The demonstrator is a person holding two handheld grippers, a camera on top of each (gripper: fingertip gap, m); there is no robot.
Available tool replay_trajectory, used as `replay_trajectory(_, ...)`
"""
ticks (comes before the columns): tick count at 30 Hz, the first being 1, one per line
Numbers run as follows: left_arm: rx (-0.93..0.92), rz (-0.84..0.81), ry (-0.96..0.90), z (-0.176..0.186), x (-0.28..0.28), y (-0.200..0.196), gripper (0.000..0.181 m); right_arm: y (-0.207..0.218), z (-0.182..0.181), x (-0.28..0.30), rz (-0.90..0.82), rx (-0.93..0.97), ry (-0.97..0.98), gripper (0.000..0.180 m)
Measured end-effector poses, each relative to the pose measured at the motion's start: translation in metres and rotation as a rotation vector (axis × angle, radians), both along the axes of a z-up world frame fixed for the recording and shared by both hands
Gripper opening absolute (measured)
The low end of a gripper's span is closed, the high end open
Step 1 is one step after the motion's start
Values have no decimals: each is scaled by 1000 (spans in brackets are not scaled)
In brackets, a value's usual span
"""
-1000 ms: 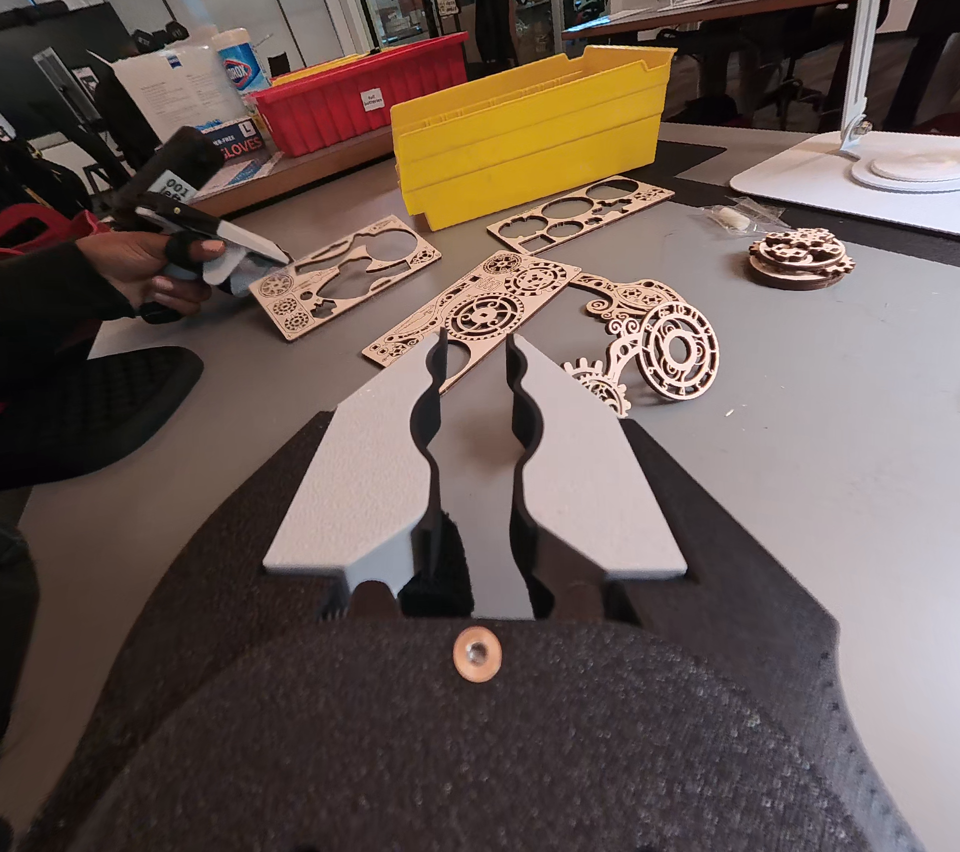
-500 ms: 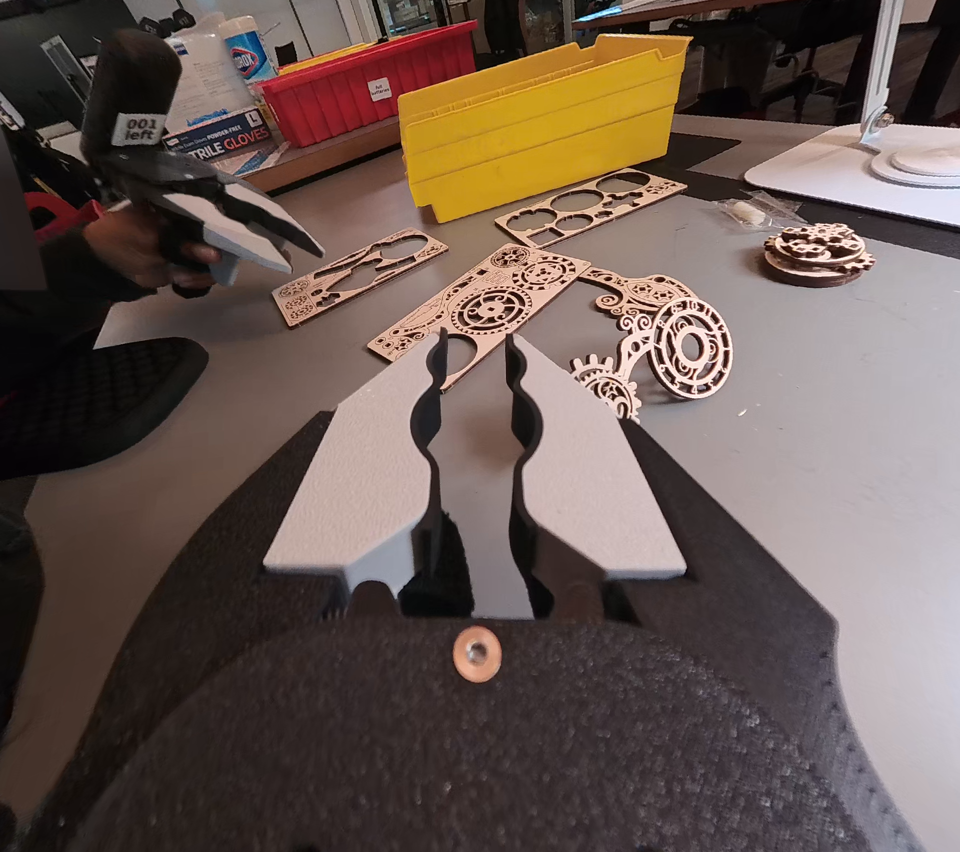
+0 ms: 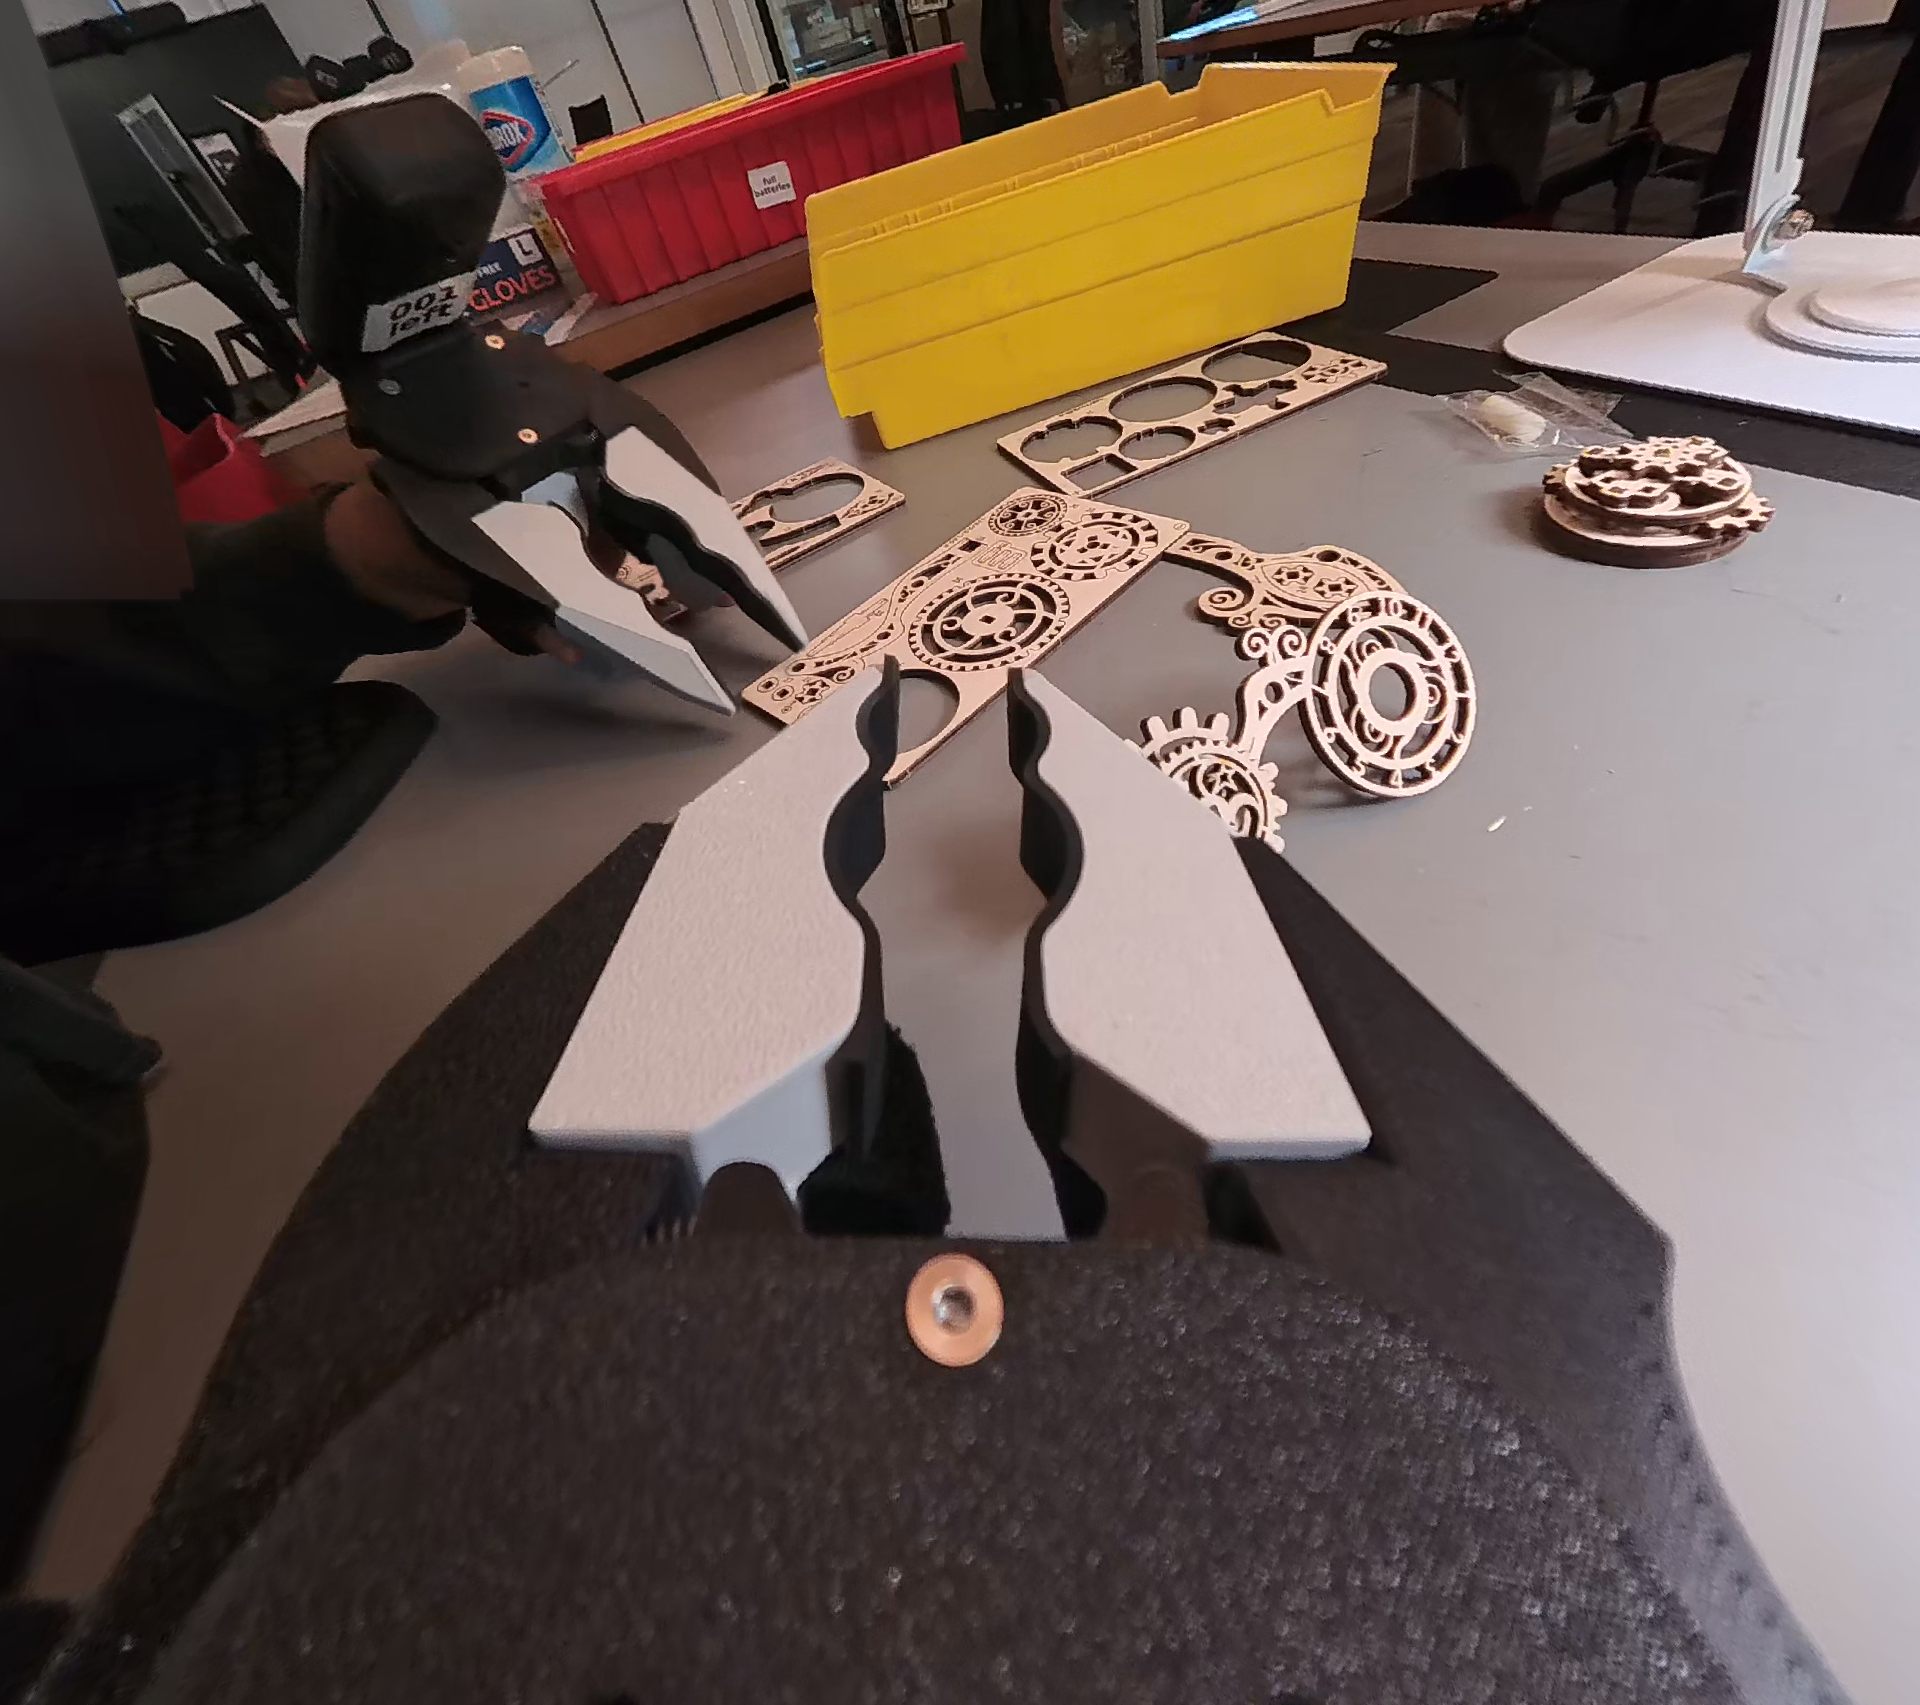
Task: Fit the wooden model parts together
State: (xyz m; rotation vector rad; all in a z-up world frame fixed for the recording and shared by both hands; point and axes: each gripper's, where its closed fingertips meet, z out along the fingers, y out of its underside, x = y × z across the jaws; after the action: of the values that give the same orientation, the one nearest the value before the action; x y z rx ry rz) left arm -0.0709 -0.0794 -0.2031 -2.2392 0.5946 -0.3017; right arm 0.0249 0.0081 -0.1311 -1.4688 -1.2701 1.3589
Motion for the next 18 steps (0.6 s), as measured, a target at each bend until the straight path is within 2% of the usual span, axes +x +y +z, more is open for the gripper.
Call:
replay_trajectory(6,7,-57,74,-1,2,15,37,-1,0,-1,11,-10,2,18)
replay_trajectory(18,-31,-60,57,-4,-1,15,40,0,1,0,19,-36,11,18)
